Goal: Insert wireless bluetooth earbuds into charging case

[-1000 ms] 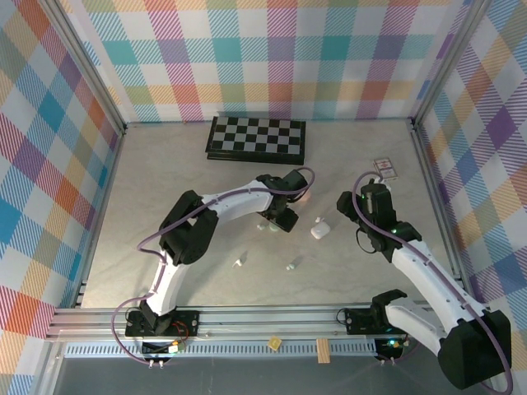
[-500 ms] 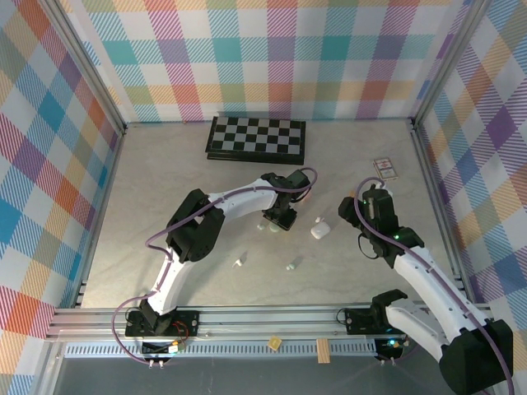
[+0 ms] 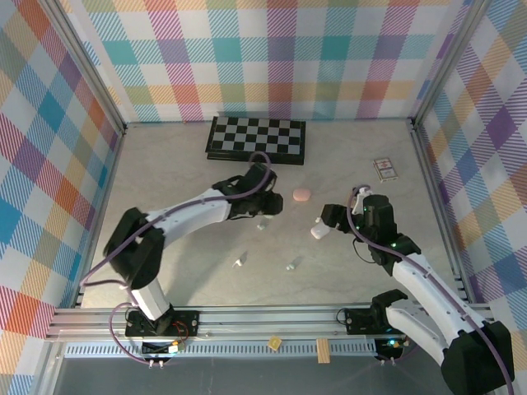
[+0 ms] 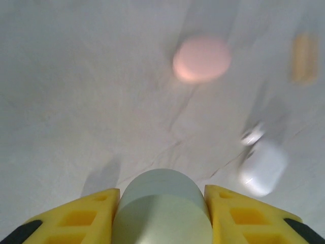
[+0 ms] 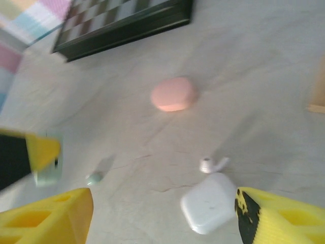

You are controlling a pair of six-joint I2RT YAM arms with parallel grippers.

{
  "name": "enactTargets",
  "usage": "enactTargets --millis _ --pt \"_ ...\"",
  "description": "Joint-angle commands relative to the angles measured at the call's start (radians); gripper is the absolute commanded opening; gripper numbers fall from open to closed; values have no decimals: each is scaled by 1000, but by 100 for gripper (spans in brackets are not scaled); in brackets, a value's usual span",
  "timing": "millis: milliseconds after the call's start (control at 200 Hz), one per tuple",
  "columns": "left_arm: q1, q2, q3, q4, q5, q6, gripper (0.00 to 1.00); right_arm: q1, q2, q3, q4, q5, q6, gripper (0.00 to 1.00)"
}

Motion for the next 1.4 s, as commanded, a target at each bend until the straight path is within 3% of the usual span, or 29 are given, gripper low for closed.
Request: enactTargets --millis 0,380,895,1195,1335,1395 --pt "7 -70 -65 174 18 -228 38 54 -10 -20 195 -146 -97 76" --pt "11 -253 -197 242 16 -563 35 235 152 16 420 -120 -124 75" --pt "11 -324 -229 238 17 -625 35 347 449 203 563 -158 -79 68" --pt "12 -372 -253 235 12 -635 35 348 510 257 564 -167 -57 34" --pt "10 -387 -258 235 14 -639 35 348 516 264 550 -177 -53 30" --pt "11 -392 -258 235 16 -638 35 348 514 264 549 -179 -48 24"
